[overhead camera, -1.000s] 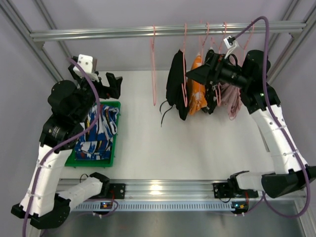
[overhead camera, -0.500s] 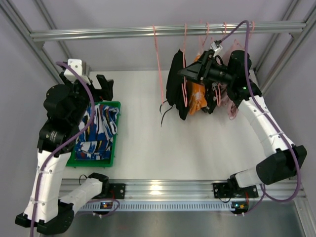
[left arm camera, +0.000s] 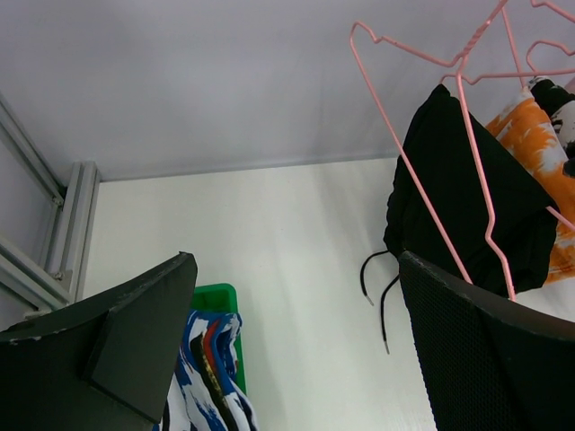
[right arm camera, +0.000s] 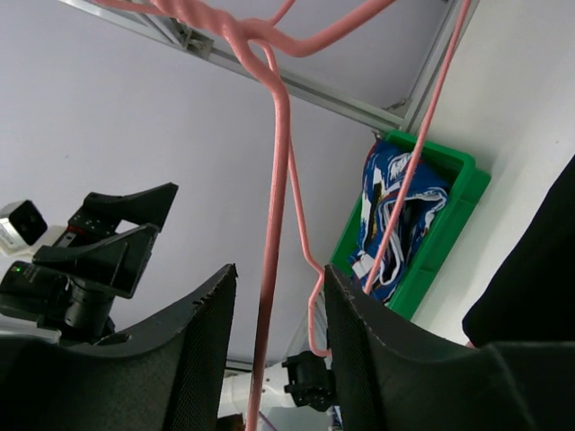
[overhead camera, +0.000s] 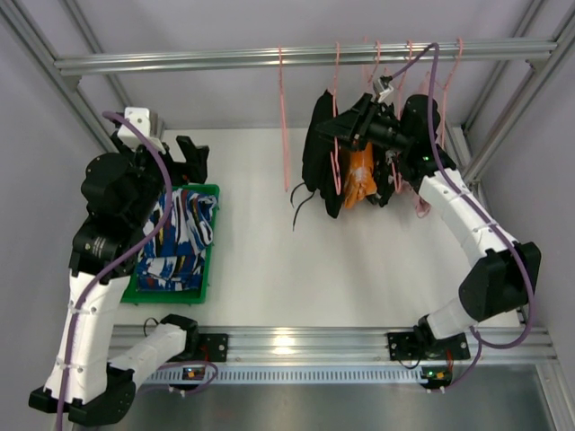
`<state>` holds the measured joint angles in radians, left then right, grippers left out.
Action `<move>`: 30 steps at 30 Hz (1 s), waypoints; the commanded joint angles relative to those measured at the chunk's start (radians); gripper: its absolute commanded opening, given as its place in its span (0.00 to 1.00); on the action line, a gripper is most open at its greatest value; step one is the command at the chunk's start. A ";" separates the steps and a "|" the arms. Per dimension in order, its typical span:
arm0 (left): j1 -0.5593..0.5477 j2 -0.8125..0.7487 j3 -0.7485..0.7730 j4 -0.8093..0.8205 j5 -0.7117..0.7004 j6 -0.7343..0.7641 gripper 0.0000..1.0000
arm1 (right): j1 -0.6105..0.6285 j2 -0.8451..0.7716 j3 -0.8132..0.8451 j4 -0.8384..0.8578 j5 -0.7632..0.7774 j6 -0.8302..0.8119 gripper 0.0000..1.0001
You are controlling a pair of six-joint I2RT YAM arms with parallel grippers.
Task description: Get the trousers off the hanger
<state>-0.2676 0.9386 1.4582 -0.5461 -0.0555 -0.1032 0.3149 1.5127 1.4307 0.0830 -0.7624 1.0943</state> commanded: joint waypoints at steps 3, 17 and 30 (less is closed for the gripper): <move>0.007 0.002 -0.016 0.029 0.013 -0.012 0.99 | 0.021 0.003 -0.007 0.142 -0.025 0.090 0.40; 0.007 0.006 -0.018 0.034 0.023 -0.024 0.99 | 0.019 -0.029 -0.019 0.214 -0.041 0.142 0.00; 0.007 0.008 -0.025 0.041 0.023 -0.012 0.99 | 0.015 -0.071 0.013 0.412 -0.051 0.190 0.00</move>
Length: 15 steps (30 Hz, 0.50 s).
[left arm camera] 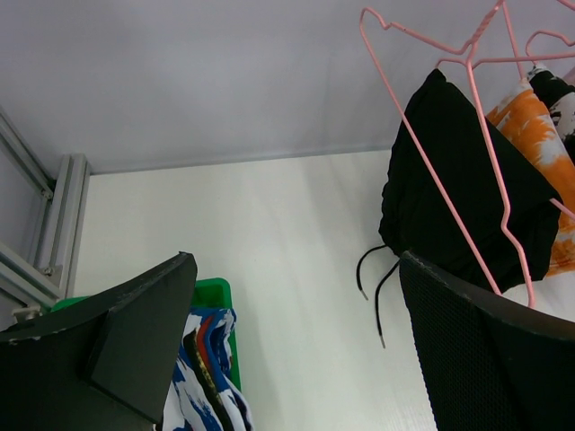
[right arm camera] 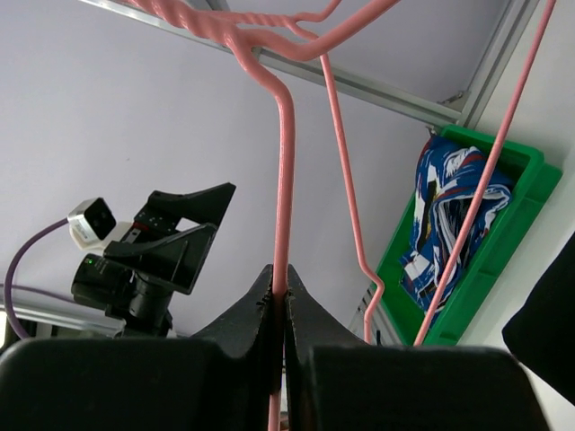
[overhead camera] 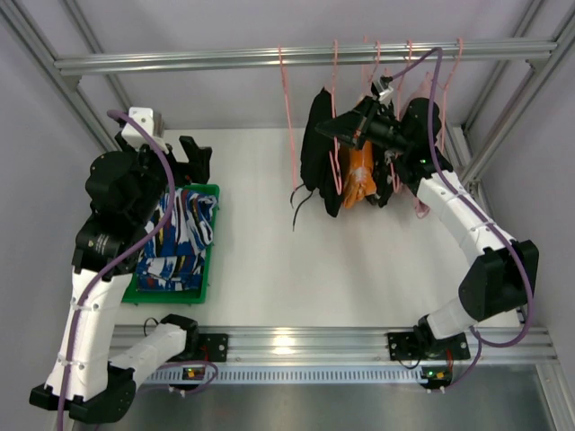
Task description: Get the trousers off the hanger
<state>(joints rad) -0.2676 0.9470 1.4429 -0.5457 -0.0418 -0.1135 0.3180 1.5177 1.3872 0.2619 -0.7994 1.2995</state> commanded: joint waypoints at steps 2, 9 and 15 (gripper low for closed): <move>0.007 0.001 -0.013 0.041 0.014 -0.006 0.99 | 0.010 -0.079 0.064 0.240 -0.011 -0.011 0.00; 0.007 0.001 -0.016 0.052 0.017 -0.008 0.99 | -0.002 -0.102 0.078 0.267 0.002 -0.006 0.00; 0.007 0.001 -0.021 0.062 0.036 -0.003 0.99 | -0.005 -0.117 0.078 0.296 -0.001 0.015 0.00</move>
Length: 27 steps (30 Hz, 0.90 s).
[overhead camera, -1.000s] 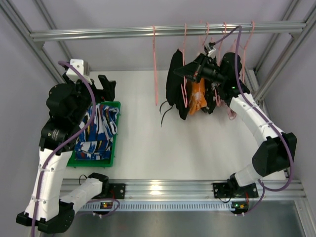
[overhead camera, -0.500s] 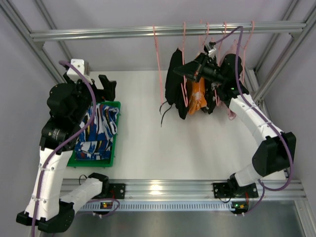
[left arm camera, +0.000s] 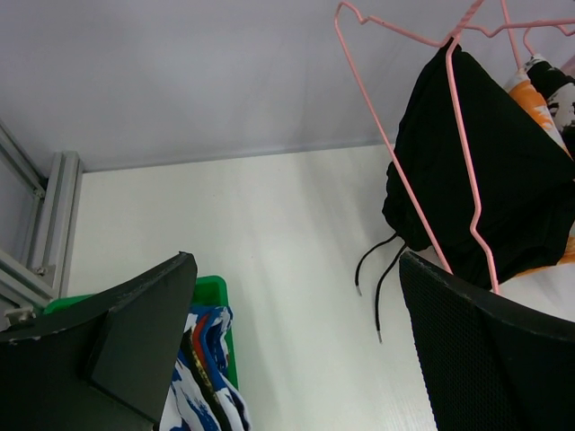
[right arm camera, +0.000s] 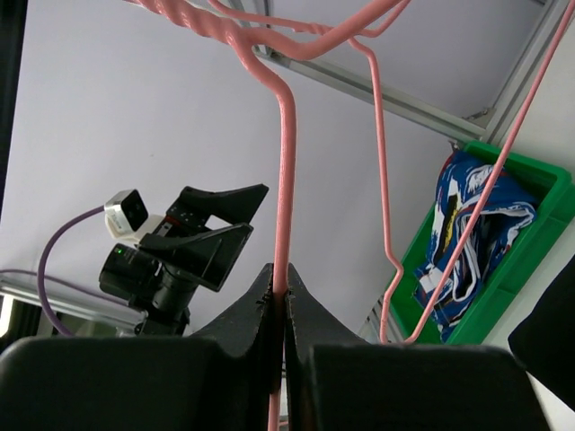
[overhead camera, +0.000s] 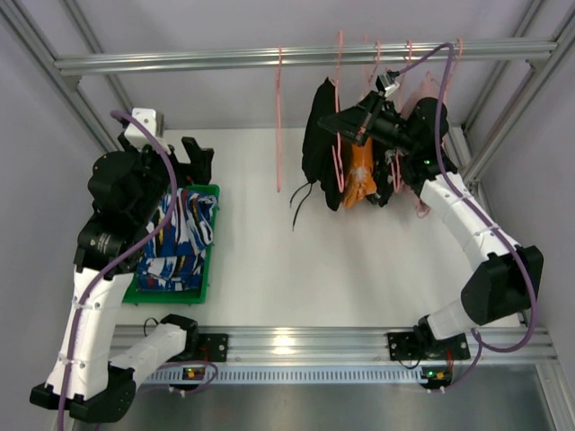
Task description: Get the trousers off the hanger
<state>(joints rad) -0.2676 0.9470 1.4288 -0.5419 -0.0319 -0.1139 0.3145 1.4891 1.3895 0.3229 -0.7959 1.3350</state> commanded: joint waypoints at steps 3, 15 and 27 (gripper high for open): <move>0.007 0.001 -0.008 0.065 0.027 0.000 0.99 | 0.000 -0.118 0.051 0.240 -0.006 -0.011 0.00; 0.007 0.039 0.022 0.117 0.154 0.005 0.99 | 0.006 -0.297 -0.121 0.225 -0.020 -0.025 0.00; -0.013 0.164 0.163 0.152 0.302 0.069 0.99 | 0.060 -0.443 -0.187 0.096 0.029 -0.103 0.00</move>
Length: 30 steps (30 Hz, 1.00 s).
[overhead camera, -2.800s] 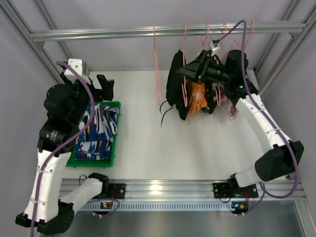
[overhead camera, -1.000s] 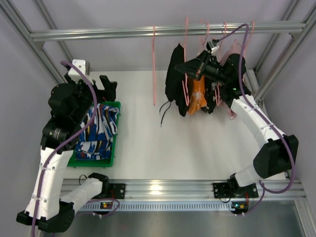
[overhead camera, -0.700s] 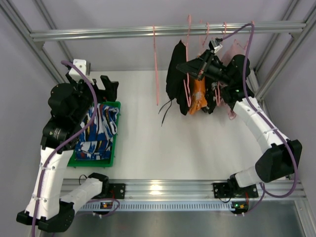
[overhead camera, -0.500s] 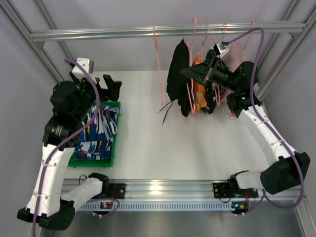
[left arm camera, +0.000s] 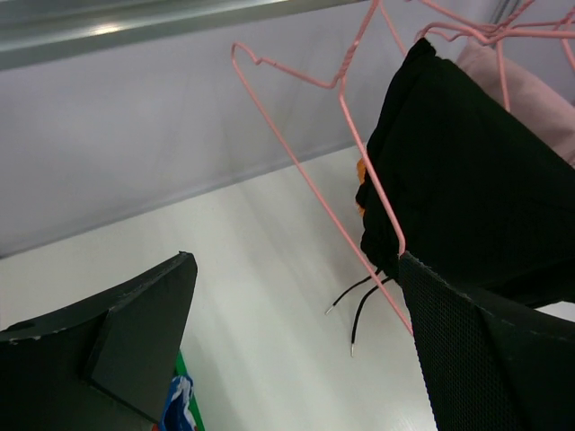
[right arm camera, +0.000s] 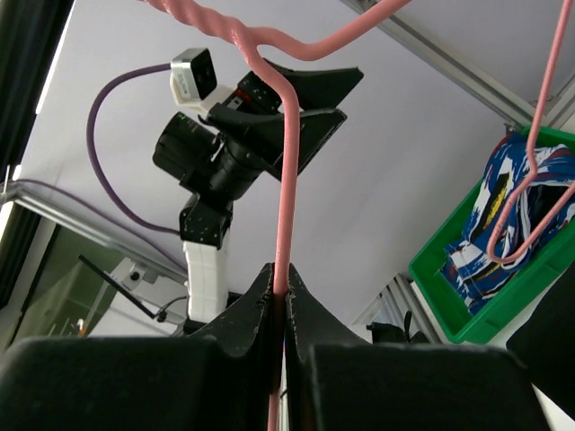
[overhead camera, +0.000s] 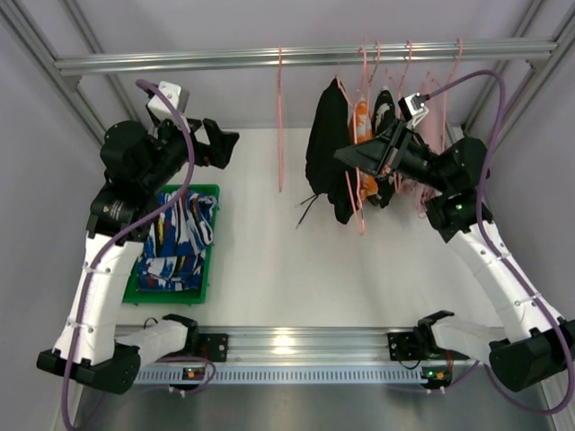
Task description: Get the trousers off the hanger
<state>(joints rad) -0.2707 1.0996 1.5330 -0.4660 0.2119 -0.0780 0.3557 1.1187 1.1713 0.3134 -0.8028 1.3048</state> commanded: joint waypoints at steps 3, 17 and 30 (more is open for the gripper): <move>-0.086 0.034 0.067 0.093 0.021 0.069 0.99 | 0.019 -0.083 0.054 0.093 0.048 -0.072 0.00; -0.517 0.026 -0.131 0.308 -0.304 0.280 0.99 | 0.020 -0.120 0.119 0.023 0.079 -0.078 0.00; -0.524 0.029 -0.122 0.360 -0.430 0.216 0.99 | 0.022 -0.122 0.183 -0.005 0.100 -0.069 0.00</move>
<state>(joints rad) -0.7948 1.1542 1.3949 -0.1928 -0.1539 0.1532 0.3630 1.0283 1.2587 0.1692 -0.7288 1.2682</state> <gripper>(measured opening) 0.990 0.014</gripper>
